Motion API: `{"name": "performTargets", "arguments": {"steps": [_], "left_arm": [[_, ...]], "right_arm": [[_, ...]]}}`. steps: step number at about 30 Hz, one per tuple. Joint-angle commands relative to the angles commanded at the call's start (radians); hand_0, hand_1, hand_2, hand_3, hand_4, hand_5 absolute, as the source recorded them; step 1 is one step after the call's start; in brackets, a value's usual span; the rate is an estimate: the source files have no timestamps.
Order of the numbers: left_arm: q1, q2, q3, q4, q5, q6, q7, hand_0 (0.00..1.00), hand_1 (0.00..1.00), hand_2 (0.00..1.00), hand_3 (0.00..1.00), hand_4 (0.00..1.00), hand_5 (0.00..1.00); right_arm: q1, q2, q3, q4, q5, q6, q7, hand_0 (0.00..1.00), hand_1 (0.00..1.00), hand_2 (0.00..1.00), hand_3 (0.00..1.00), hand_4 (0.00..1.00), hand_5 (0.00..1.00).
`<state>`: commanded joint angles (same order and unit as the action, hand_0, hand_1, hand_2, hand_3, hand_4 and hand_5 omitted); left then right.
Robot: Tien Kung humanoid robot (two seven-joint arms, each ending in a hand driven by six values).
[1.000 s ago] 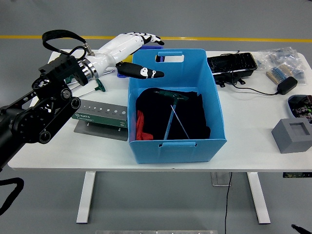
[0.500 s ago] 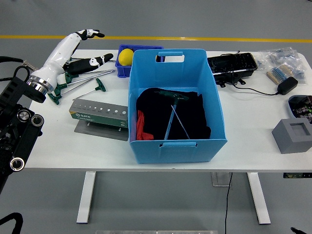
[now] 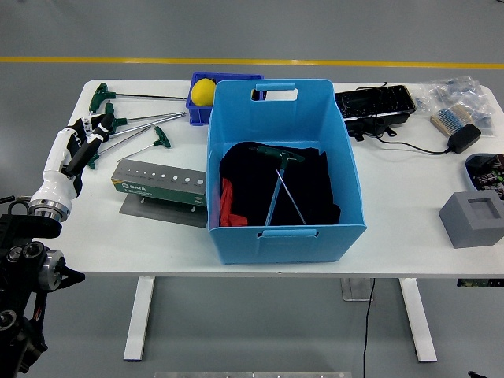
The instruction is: Lift tool from toolbox,place it in box,lift tool from toolbox,place it in box
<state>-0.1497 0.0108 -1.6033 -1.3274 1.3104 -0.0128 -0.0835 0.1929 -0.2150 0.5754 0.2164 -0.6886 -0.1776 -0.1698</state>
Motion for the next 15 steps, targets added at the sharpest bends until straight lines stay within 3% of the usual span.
{"name": "performTargets", "arguments": {"steps": [7,10,15], "left_arm": [[0.022,0.01,0.019,-0.016,-0.22,-0.017,-0.047,0.779,0.773,0.83,0.677,0.861,0.671],[0.024,0.012,0.014,-0.016,-0.292,-0.057,-0.037,0.773,0.772,0.836,0.685,0.868,0.682],[0.023,0.022,0.01,-0.021,-0.3,-0.086,-0.044,0.757,0.75,0.82,0.695,0.872,0.687]], "right_arm": [[-0.008,0.0,-0.004,-0.001,0.009,-0.001,0.002,0.616,0.597,0.667,0.539,0.773,0.655],[-0.01,0.001,-0.007,-0.001,0.016,-0.002,0.004,0.616,0.596,0.667,0.54,0.772,0.654],[-0.012,0.002,0.003,-0.001,-0.001,-0.002,0.0,0.615,0.596,0.667,0.539,0.771,0.652]]}}
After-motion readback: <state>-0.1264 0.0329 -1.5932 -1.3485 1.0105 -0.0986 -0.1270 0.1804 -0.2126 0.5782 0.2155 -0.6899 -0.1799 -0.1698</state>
